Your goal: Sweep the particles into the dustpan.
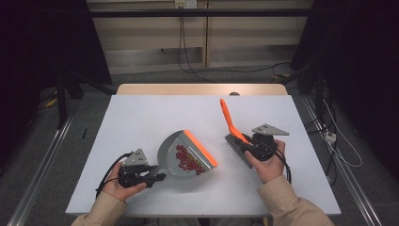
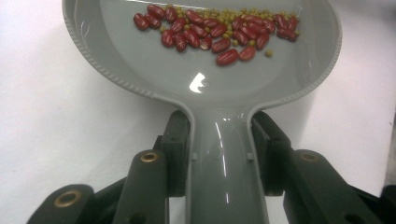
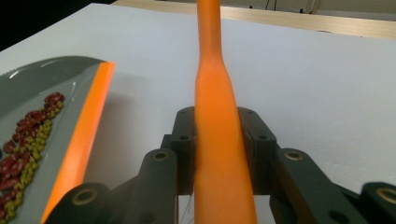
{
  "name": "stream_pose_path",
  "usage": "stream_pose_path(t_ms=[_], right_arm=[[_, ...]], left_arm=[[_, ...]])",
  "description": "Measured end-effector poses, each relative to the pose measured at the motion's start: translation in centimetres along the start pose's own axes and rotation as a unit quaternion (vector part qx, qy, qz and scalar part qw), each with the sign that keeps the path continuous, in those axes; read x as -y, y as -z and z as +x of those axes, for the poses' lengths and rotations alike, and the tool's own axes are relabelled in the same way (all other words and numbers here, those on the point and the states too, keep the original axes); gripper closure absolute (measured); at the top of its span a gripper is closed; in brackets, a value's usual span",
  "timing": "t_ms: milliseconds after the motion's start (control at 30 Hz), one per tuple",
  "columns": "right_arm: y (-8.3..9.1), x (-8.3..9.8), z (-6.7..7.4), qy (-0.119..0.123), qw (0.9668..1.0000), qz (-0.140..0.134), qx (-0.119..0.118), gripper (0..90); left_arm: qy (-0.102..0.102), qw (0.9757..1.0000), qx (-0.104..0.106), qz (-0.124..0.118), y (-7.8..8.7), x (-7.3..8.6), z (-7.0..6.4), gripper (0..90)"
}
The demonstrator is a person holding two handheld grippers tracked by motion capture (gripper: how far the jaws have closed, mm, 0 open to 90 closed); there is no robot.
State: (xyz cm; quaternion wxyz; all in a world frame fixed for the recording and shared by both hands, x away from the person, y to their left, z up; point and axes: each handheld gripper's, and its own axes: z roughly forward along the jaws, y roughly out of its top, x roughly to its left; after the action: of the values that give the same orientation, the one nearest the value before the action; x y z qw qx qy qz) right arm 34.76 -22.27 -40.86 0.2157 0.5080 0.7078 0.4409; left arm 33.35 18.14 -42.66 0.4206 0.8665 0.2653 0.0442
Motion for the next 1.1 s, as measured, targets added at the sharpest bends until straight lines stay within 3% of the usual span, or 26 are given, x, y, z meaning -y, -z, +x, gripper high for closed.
stream_pose_path(t_ms=[333,633,900,1100], right_arm=[[0.4,0.0,-0.7,0.005,1.0,-0.002,0.003,70.8],[0.7,0.1,-1.9,-0.003,0.9999,0.0,0.012,70.8],[1.0,0.4,-2.7,-0.007,0.9998,0.001,0.019,70.8],[1.2,0.4,-3.2,-0.006,0.9996,0.001,0.028,70.9]], left_arm=[[0.033,0.9988,-0.03,-0.02,0.6,0.0,1.3,63.1],[0.055,0.9957,-0.066,-0.033,1.0,0.1,2.2,63.1],[0.08,0.9911,-0.101,-0.035,1.4,0.3,2.9,63.1],[0.103,0.9857,-0.126,-0.045,1.6,0.6,3.6,63.1]])
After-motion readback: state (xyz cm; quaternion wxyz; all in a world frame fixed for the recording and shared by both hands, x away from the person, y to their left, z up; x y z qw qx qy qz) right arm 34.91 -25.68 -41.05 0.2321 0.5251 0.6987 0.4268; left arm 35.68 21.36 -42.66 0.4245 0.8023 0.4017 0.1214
